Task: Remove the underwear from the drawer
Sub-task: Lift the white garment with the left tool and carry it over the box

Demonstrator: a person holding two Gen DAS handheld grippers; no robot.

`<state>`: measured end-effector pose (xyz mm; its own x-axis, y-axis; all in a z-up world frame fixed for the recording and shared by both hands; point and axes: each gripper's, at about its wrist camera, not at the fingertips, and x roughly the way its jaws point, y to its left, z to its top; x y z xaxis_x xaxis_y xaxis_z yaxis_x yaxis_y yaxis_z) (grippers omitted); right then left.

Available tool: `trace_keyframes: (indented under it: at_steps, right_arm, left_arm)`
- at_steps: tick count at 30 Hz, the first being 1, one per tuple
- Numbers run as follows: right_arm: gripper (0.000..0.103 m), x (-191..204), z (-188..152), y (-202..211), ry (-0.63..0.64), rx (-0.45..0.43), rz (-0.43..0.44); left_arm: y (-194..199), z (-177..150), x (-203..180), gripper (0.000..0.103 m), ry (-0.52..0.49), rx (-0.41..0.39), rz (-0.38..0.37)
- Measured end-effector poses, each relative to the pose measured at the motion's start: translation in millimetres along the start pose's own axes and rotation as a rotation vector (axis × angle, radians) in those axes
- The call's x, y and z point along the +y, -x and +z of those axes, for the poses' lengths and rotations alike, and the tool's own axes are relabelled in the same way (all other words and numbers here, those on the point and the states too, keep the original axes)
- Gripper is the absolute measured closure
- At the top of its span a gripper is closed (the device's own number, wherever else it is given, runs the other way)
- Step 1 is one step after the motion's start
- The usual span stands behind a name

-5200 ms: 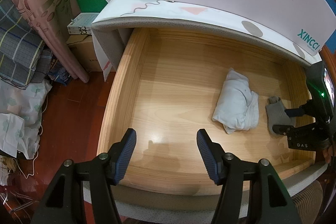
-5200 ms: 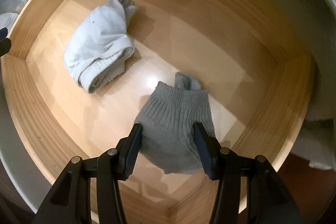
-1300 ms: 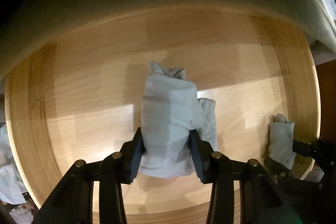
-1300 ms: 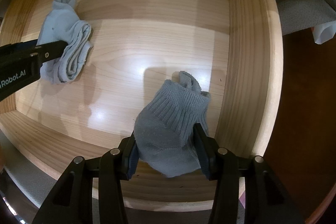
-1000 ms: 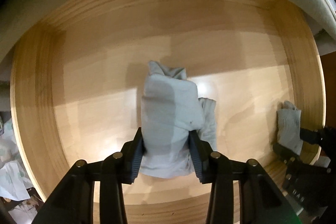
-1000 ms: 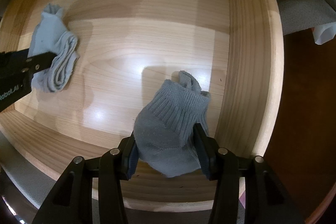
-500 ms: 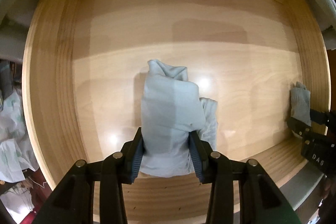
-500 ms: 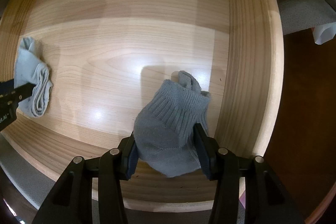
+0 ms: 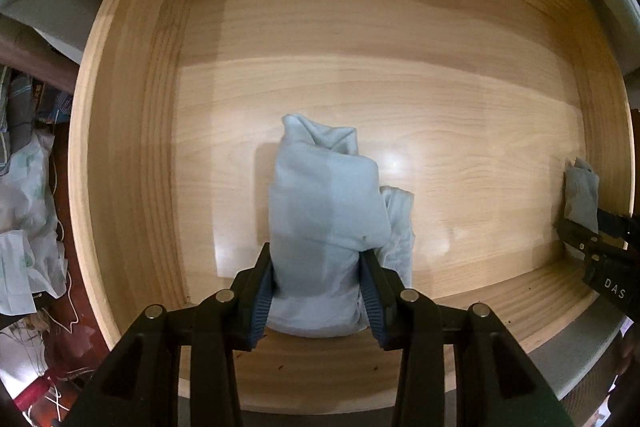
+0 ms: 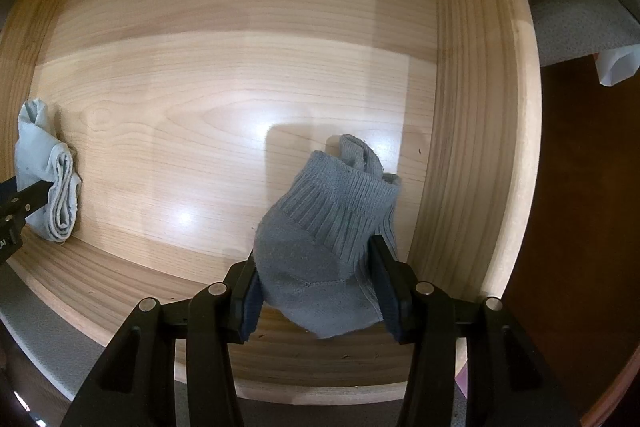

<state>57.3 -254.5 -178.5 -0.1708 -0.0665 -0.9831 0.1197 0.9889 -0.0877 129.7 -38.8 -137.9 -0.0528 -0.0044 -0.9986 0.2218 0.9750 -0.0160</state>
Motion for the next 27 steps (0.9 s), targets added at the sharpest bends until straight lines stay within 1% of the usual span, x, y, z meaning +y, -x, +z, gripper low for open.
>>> trace_keyframes:
  at_steps: [4,9,14,20,24,27]
  right_arm:
    - [0.06,1.2,-1.0,5.4,0.001,-0.003,-0.001]
    - [0.06,2.0,-2.3,5.1,0.007,-0.005,-0.004]
    - [0.06,3.3,-5.0,4.6,0.01,-0.007,-0.007]
    - [0.06,3.5,-6.6,5.1,0.007,-0.009,-0.007]
    - [0.06,3.6,-6.2,5.6,0.009,-0.009,-0.007]
    - [0.06,3.6,-6.6,5.5,0.005,-0.011,-0.006]
  left_arm:
    - [-0.5,1.8,-8.9,0.063,0.006,-0.002,0.007]
    - [-7.5,4.2,-9.3,0.063,0.014,-0.005,0.009]
    - [3.7,3.1,0.4,0.064,0.017,-0.013,0.011]
    - [6.1,-1.5,0.6,0.067,0.03,-0.031,0.003]
    - [11.1,-4.6,0.5,0.069,0.039,-0.056,-0.005]
    - [15.1,-7.9,-4.4,0.069,0.019,-0.072,0.002]
